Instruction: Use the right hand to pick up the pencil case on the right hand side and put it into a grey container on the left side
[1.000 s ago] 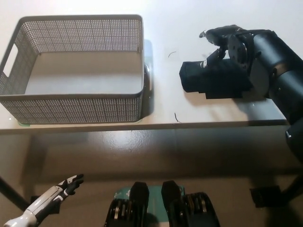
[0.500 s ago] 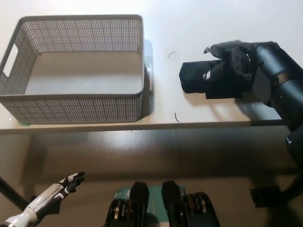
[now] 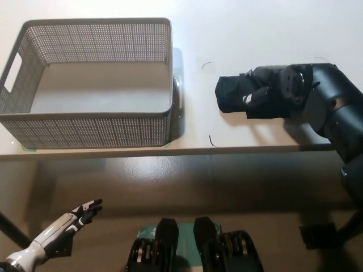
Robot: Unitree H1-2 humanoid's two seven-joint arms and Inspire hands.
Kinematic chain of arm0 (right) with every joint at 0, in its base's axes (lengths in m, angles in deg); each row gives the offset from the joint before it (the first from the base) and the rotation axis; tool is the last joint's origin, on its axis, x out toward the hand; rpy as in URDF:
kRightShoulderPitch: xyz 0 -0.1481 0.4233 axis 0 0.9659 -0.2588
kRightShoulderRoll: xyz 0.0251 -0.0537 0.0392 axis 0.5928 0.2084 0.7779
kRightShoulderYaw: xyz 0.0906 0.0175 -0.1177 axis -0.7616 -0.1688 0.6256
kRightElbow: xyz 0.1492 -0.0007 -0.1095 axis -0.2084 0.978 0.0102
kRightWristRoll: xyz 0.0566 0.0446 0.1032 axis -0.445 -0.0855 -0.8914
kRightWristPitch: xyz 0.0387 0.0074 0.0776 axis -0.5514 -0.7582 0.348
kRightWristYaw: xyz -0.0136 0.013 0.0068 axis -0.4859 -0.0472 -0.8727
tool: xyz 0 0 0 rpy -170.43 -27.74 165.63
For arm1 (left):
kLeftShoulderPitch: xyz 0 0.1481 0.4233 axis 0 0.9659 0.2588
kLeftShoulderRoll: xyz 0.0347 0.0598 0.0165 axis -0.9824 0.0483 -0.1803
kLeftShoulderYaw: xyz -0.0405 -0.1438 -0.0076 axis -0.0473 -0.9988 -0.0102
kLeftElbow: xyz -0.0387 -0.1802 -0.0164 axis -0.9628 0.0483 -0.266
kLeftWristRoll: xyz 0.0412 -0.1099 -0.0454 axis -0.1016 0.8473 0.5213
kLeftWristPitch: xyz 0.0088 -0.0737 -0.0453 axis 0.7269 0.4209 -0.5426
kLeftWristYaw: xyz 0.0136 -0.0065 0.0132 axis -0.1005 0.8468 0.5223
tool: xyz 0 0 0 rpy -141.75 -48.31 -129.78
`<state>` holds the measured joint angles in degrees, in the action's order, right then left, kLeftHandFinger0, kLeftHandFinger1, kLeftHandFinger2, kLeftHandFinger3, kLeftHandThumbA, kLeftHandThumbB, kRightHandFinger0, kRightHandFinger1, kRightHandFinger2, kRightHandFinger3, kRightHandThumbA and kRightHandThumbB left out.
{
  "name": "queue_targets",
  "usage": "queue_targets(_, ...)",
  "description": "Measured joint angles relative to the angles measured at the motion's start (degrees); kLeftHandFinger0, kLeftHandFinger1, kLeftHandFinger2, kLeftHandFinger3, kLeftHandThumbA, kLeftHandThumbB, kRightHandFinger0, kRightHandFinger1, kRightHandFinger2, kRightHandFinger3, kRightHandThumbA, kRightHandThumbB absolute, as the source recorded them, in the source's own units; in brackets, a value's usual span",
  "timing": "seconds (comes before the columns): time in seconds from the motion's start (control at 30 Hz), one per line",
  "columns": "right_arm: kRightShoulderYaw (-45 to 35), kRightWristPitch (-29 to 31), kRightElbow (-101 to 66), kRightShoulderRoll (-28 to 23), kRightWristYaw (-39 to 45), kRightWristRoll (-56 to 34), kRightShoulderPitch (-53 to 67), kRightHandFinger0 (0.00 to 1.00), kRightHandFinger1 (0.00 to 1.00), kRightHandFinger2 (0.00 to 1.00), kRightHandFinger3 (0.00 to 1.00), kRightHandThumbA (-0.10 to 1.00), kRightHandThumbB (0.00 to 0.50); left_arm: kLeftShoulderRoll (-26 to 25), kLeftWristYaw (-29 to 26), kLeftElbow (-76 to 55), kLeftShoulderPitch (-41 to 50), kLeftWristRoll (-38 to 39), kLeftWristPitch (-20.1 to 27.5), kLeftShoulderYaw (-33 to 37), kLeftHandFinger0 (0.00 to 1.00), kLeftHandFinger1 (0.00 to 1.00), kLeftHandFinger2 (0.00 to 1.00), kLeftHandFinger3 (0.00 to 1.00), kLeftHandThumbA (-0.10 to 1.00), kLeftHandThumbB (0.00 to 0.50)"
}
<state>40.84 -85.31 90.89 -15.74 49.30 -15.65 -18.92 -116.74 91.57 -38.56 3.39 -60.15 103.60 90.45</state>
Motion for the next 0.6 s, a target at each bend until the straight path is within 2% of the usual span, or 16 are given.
queue_targets(0.17,0.00,-0.05,0.47,0.60,-2.09,0.05,1.04,1.00,1.00,1.00,1.00,0.67,0.500,0.00,0.01,-0.54,-0.11,-0.13,-0.05,-0.03,1.00,1.00,1.00,1.00,1.00,0.333)
queue_targets(0.3,0.23,0.03,0.66,0.98,-4.02,0.17,1.75,1.00,1.00,1.00,1.00,0.69,0.500,-0.01,0.01,-0.64,-0.49,-0.17,-0.06,-0.07,1.00,1.00,1.00,1.00,1.00,0.321)
queue_targets(0.5,0.56,-0.08,0.79,1.37,-6.57,0.37,2.79,1.00,1.00,1.00,1.00,0.59,0.500,-0.03,0.09,-0.64,-0.92,-0.20,-0.06,-0.06,1.00,1.00,1.00,1.00,1.00,0.334)
queue_targets(0.6,1.45,-0.09,0.79,1.74,-9.38,0.96,3.58,1.00,1.00,1.00,1.00,0.57,0.500,-0.12,0.11,-0.64,-1.13,-0.25,-0.06,-0.06,1.00,1.00,1.00,1.00,1.00,0.342)
